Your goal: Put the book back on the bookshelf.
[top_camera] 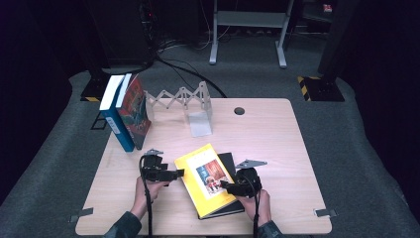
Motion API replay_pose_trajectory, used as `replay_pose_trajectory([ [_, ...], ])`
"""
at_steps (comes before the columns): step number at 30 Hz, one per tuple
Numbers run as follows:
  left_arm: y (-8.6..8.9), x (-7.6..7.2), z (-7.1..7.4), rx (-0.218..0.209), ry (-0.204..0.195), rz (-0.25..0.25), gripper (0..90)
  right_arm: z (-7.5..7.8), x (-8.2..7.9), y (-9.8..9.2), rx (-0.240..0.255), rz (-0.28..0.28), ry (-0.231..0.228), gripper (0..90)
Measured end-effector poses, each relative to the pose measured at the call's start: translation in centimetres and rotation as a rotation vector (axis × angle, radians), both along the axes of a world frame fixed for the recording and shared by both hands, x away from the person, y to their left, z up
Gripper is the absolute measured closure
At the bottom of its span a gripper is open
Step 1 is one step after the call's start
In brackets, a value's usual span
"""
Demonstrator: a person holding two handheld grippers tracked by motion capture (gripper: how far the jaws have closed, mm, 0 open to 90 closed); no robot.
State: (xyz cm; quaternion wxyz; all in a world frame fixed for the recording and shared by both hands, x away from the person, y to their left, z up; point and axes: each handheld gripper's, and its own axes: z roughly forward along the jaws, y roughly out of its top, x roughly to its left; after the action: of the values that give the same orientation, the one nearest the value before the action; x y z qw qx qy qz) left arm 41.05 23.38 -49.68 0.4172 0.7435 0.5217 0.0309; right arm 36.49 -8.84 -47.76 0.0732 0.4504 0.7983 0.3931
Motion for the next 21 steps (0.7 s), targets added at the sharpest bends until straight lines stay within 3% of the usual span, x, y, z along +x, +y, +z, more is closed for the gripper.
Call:
replay_pose_trajectory([
  [2, -0.1, 0.2, -0.1, 0.0, 0.005, -0.009, 12.0, 0.1, 0.0, 0.2, -0.011, 0.001, -0.008, 49.3],
  [4, -0.7, 0.8, -0.5, -0.05, 0.023, -0.02, 12.3, 0.1, -0.3, 0.3, -0.021, -0.008, -0.019, 49.5],
  [11, -1.4, 1.6, -0.9, -0.101, 0.061, -0.026, 13.7, 0.1, -0.4, 0.7, -0.019, -0.003, -0.016, 49.4],
  [12, -1.2, 1.9, -1.2, -0.142, 0.075, -0.025, 14.3, 0.0, -0.3, 0.8, -0.004, 0.0, -0.013, 49.3],
  [15, -1.2, 2.0, -1.3, -0.163, 0.087, -0.02, 15.3, -0.1, -0.2, 0.9, 0.0, 0.007, -0.011, 49.2],
  [21, -1.4, 2.2, 0.1, -0.115, 0.061, -0.058, 25.2, 0.0, 0.2, 1.0, -0.01, 0.024, -0.008, 49.1],
])
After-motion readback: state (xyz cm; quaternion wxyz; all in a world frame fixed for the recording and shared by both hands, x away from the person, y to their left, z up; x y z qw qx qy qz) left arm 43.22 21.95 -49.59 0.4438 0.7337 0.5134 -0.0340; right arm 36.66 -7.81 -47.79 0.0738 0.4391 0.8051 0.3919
